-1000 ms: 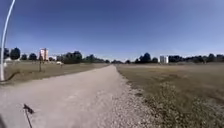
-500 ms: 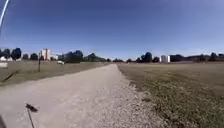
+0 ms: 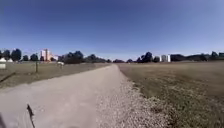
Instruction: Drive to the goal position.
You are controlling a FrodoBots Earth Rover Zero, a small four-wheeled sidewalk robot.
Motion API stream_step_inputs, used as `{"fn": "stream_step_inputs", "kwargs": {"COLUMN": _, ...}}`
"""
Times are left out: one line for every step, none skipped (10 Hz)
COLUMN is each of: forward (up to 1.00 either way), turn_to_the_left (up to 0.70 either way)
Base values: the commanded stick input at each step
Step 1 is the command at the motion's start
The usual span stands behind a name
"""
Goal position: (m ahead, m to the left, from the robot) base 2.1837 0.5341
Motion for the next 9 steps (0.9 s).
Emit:
{"fn": "stream_step_inputs", "kwargs": {"forward": 0.7, "turn_to_the_left": 0.03}}
{"fn": "stream_step_inputs", "kwargs": {"forward": 0.7, "turn_to_the_left": 0.03}}
{"fn": "stream_step_inputs", "kwargs": {"forward": 0.7, "turn_to_the_left": 0.03}}
{"fn": "stream_step_inputs", "kwargs": {"forward": 0.7, "turn_to_the_left": 0.03}}
{"fn": "stream_step_inputs", "kwargs": {"forward": 0.7, "turn_to_the_left": 0.03}}
{"fn": "stream_step_inputs", "kwargs": {"forward": 0.7, "turn_to_the_left": 0.03}}
{"fn": "stream_step_inputs", "kwargs": {"forward": 0.7, "turn_to_the_left": 0.03}}
{"fn": "stream_step_inputs", "kwargs": {"forward": 0.7, "turn_to_the_left": 0.03}}
{"fn": "stream_step_inputs", "kwargs": {"forward": 0.7, "turn_to_the_left": 0.03}}
